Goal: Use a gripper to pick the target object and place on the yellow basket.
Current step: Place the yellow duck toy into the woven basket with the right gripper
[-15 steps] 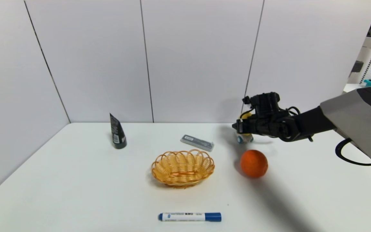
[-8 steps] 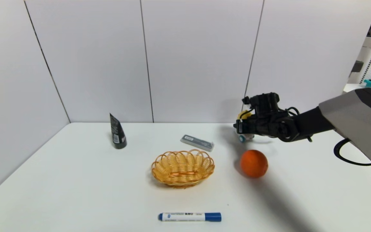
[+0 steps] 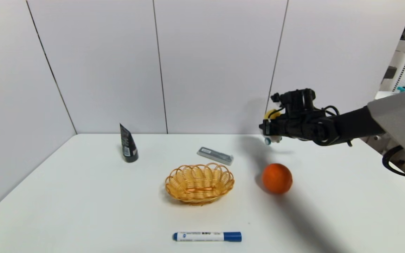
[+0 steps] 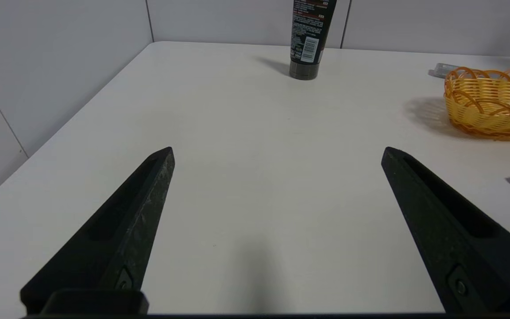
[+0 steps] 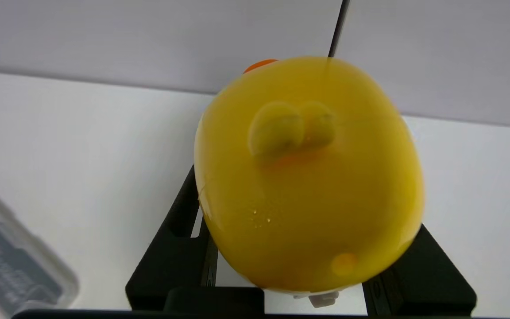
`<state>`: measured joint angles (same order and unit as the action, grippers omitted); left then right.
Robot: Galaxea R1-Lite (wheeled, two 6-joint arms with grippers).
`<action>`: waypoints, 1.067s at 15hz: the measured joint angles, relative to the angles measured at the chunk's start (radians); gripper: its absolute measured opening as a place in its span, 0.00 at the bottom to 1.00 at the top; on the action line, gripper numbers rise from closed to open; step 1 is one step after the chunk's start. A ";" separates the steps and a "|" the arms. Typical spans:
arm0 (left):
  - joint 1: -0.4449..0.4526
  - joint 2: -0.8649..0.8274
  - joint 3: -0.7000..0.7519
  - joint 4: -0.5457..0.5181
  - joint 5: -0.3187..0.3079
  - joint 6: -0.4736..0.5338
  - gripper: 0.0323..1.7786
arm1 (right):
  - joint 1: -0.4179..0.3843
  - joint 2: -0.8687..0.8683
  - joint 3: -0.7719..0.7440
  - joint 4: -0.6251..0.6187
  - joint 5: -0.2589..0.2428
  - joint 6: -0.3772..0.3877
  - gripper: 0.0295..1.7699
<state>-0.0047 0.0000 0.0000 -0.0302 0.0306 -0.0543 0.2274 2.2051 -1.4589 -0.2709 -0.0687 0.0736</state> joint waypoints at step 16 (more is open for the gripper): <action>0.000 0.000 0.000 0.000 0.000 0.000 0.95 | 0.505 -0.281 0.231 0.186 0.026 0.009 0.46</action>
<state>-0.0043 0.0000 0.0000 -0.0302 0.0302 -0.0547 0.7326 1.9243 -1.2277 -0.0851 -0.0432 0.0821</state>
